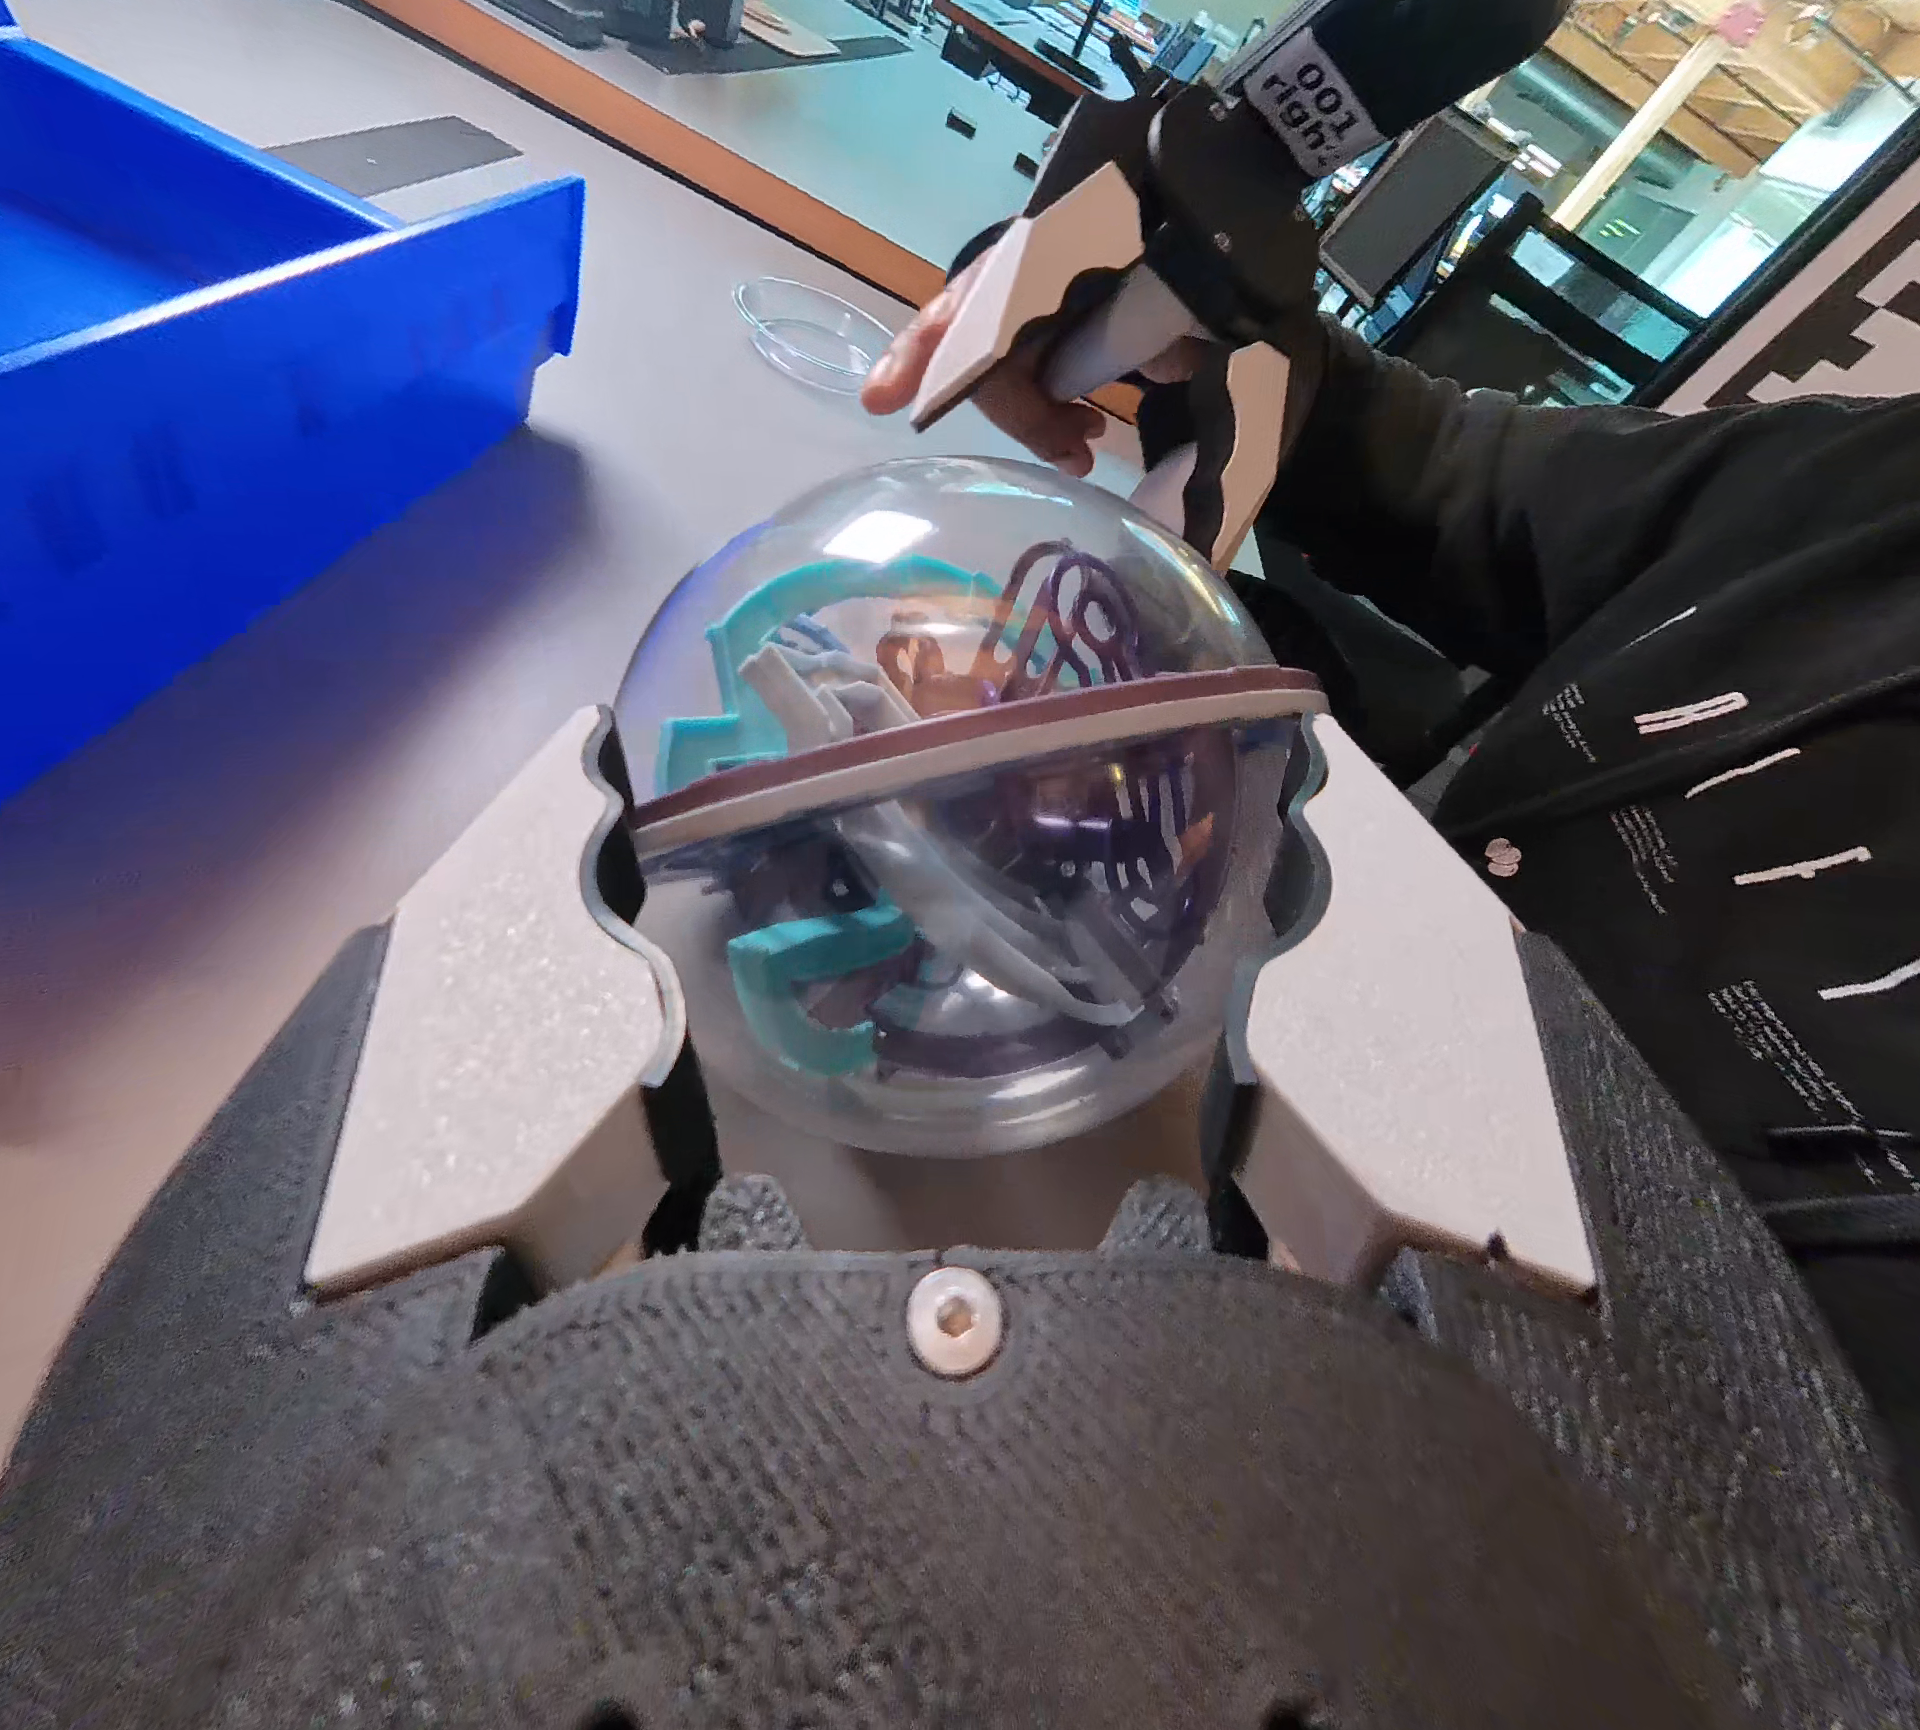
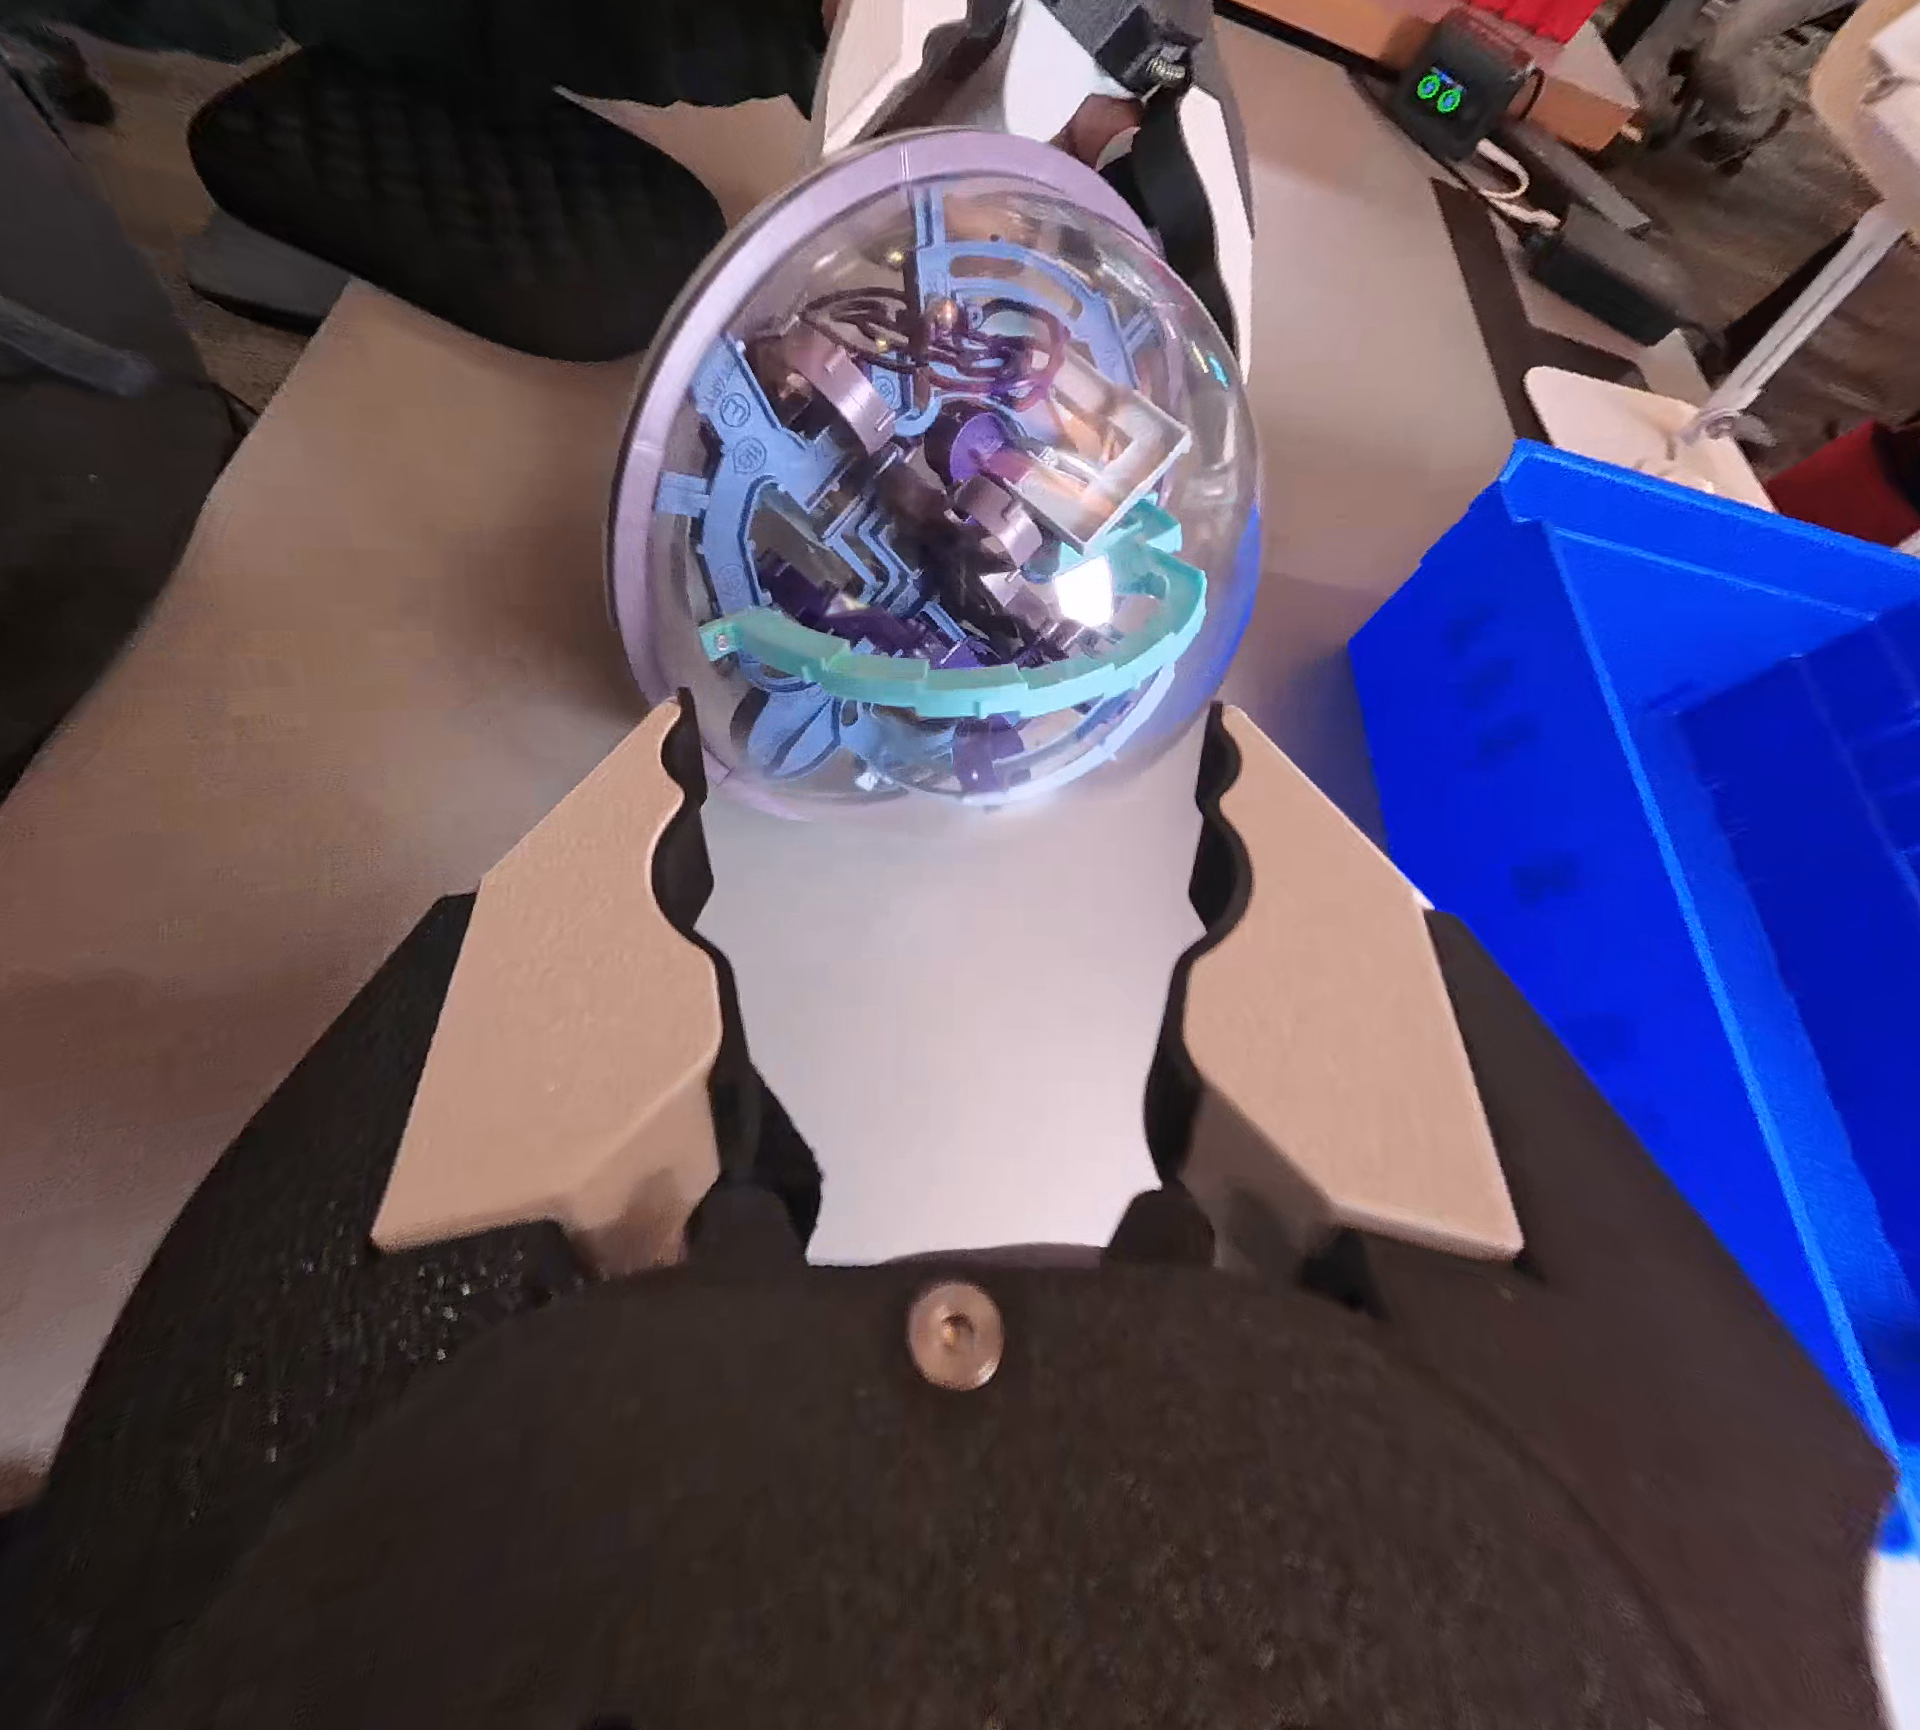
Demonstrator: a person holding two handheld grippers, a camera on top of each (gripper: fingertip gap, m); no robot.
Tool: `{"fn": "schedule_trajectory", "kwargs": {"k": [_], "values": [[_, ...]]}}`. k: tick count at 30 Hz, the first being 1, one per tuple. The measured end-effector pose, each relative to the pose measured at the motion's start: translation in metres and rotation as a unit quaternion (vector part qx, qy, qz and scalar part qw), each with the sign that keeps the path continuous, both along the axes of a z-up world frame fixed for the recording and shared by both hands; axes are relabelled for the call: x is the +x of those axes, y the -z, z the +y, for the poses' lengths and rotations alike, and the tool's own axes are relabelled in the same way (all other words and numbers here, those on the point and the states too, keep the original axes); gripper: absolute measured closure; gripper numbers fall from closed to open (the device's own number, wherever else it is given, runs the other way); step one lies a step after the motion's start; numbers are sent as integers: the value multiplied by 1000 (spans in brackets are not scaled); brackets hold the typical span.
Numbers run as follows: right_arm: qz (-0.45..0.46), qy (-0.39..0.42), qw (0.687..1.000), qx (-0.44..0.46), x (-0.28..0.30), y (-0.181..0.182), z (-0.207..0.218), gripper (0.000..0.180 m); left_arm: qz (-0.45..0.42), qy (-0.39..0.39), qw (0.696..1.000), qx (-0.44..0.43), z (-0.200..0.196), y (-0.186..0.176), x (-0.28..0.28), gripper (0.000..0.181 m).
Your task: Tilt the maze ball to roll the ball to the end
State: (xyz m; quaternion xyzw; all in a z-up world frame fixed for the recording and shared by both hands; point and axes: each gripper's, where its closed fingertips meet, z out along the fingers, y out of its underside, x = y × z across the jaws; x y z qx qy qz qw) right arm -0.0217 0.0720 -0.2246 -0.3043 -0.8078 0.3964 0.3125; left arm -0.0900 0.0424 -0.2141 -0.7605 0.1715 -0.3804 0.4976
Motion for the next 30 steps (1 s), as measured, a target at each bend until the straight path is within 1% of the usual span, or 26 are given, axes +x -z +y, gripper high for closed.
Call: {"fn": "schedule_trajectory", "kwargs": {"k": [6,12,17,24,28,30], "values": [[-11,-29,999,-36,-11,10,-2,81,-9,26,1000,3,7,1,4,58],[2,-27,998,-48,-10,10,-3,81,-11,52,999,13,9,0,7,57],[20,-6,997,-73,-8,10,0,81,-12,68,998,4,15,-2,8,57],[41,37,991,-118,-2,12,9,81,-33,89,995,-19,33,-6,14,57],[47,62,990,-118,1,10,12,81,-38,102,994,-30,42,-8,18,58],[54,79,988,-120,3,2,12,85,-41,111,992,-34,45,-8,20,58]]}}
